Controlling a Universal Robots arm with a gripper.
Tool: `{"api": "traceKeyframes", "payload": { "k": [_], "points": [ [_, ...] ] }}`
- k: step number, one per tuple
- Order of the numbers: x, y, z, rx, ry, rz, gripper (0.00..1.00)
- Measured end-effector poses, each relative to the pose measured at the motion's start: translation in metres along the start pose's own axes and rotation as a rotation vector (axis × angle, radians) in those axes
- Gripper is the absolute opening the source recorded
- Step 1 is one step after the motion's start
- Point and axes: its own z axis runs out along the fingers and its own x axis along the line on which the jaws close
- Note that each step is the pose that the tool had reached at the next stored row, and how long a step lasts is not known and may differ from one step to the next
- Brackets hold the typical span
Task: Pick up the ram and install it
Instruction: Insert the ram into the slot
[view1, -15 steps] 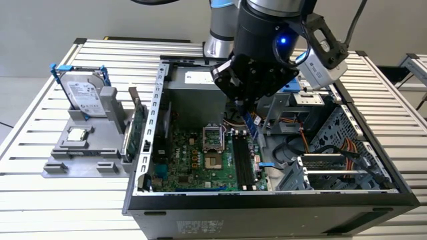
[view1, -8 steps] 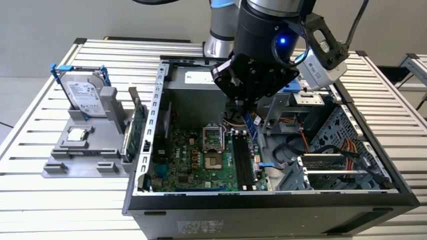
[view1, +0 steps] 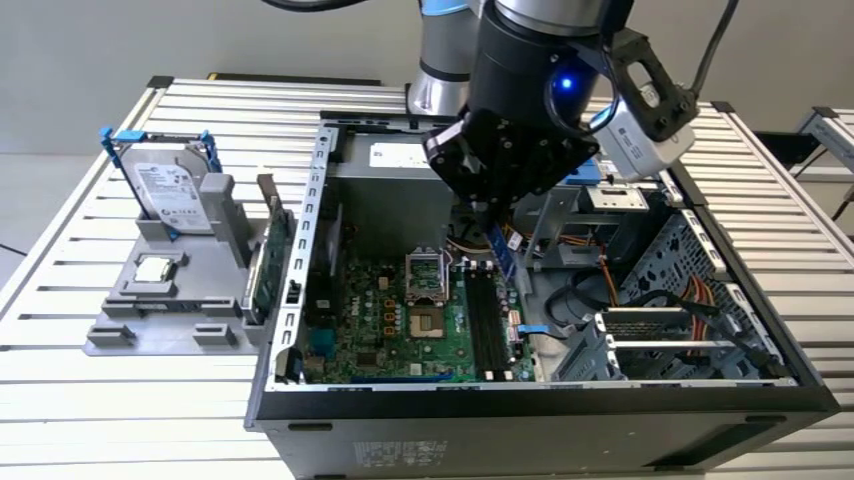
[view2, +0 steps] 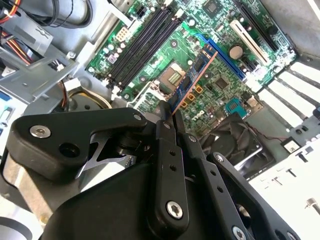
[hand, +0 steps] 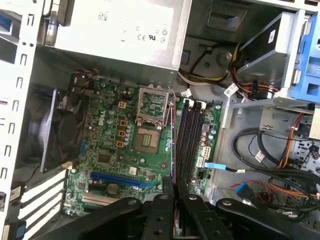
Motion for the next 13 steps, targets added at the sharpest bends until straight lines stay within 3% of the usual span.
{"api": "traceKeyframes", "payload": {
  "k": [13],
  "points": [
    [-0.0078, -0.0014, 0.0029, 0.0, 0.0, 0.0, 0.0]
  ]
}}
